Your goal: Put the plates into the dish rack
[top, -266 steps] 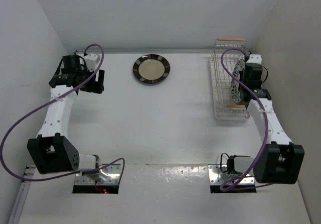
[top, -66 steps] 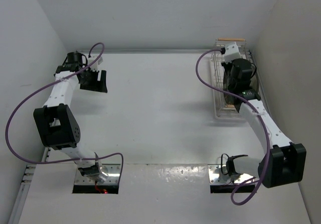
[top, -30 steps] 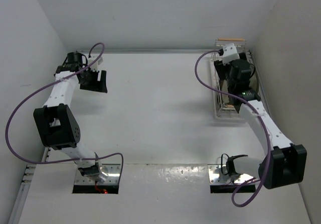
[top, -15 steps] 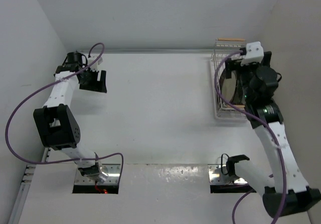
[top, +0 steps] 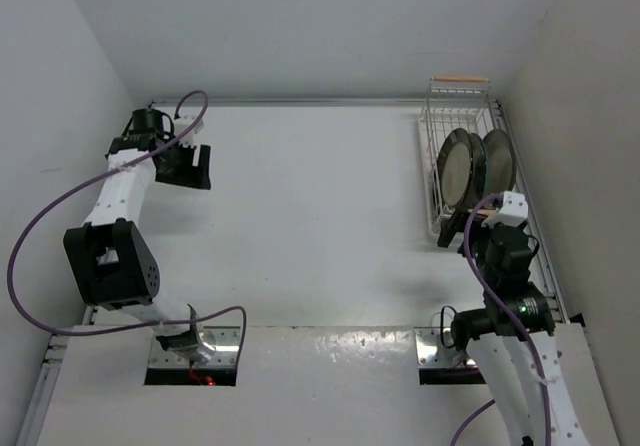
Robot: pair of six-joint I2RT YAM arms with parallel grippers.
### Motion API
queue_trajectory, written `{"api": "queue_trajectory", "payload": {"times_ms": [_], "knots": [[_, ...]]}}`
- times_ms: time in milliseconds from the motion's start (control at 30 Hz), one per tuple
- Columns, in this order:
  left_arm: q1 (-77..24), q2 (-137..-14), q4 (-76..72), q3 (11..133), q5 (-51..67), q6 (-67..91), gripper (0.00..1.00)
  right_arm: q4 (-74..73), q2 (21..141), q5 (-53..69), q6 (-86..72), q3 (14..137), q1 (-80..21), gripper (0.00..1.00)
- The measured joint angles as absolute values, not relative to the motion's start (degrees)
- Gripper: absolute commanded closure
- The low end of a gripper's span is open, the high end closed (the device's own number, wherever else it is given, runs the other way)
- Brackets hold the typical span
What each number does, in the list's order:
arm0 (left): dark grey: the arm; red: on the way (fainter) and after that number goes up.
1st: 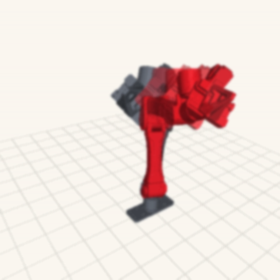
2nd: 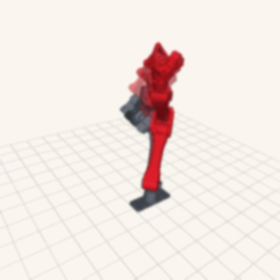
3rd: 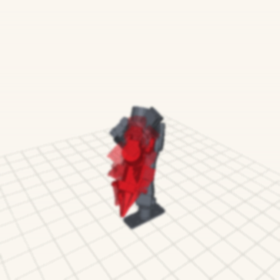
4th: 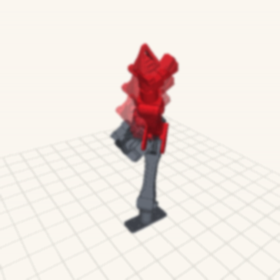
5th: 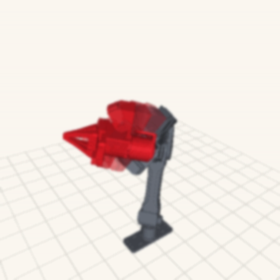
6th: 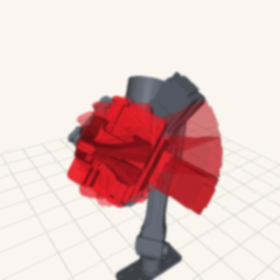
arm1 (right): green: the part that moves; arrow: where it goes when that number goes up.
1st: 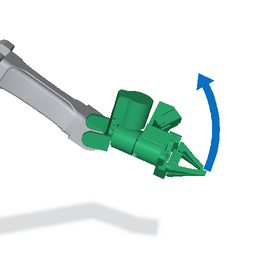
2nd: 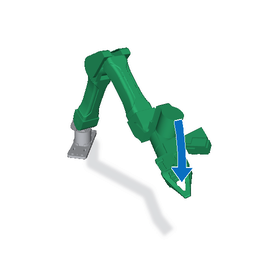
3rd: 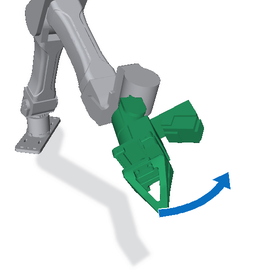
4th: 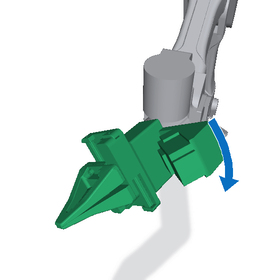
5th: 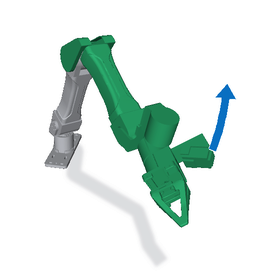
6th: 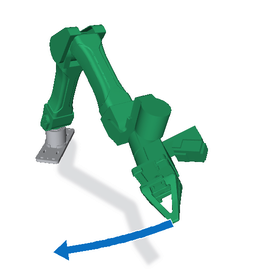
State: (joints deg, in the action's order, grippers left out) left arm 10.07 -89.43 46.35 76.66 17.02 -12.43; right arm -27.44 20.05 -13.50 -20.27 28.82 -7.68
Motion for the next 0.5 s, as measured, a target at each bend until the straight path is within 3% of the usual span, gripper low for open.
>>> {"api": "queue_trajectory", "payload": {"times_ms": [500], "knots": [[10.04,-80.88,46.02,68.77,12.84,-12.84,0.21,-39.77,19.57,-17.69,-34.33,27.64,-7.6,0.0]]}}
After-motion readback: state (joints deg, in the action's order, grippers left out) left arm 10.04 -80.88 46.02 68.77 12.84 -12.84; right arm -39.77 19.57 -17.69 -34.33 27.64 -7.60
